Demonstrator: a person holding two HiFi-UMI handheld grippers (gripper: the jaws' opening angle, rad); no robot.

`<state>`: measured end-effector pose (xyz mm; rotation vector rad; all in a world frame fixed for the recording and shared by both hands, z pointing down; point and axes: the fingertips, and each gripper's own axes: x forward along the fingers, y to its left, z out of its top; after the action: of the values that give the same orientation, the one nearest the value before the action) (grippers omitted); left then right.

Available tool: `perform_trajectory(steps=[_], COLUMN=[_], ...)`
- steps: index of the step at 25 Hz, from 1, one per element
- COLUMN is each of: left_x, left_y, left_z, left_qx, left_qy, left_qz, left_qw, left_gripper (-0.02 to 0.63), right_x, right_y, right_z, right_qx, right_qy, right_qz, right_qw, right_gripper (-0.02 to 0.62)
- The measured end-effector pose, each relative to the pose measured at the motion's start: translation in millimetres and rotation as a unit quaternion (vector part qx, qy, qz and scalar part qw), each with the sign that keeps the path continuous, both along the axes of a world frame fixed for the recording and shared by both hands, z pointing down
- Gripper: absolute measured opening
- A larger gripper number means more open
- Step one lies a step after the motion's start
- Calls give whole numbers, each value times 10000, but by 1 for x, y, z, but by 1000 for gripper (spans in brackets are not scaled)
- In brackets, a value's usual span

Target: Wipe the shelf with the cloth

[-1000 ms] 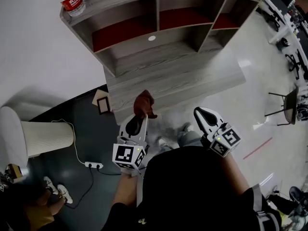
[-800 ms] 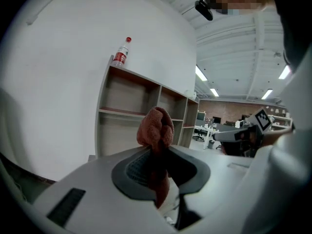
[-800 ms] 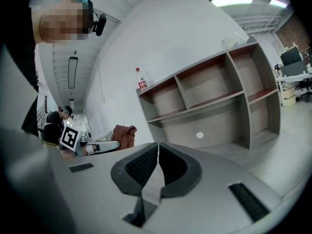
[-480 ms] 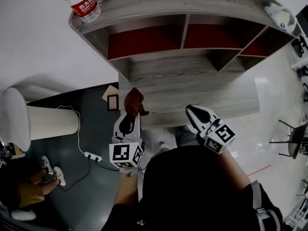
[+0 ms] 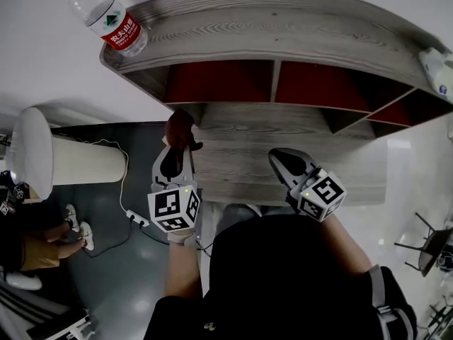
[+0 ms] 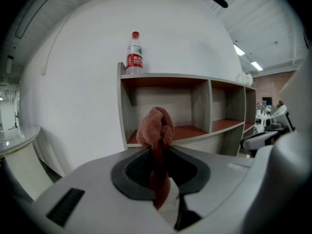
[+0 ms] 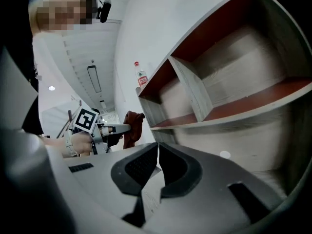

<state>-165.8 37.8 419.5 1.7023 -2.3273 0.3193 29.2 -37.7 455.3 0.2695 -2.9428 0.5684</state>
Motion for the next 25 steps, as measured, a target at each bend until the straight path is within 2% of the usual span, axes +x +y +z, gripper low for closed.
perform_trajectory(steps=[5,10,19,25], left_x=[-27,-59,-96,-96], left_y=[-25,-49,-98,-121], left_z=[-9,-8,21,30], left_qx=[-169,-242,-641,-796], left_qy=[-184,-142,-7,-214], left_qz=[-258,-394,-106,194], left_qw=[9994,9988,9979,9964], left_gripper=[74,75,75,75], right_x=[-12,-24,-43,-49], right_y=[-5,-9,-13,-19], right_z=[-1,-1,-5,0], right_qx=[-26,-27,53,117], right_qy=[-46,7,128,261], right_qz=[-141,21,578,796], right_qw=[9999,10000,9982,9964], right_gripper=[5,5,5,5])
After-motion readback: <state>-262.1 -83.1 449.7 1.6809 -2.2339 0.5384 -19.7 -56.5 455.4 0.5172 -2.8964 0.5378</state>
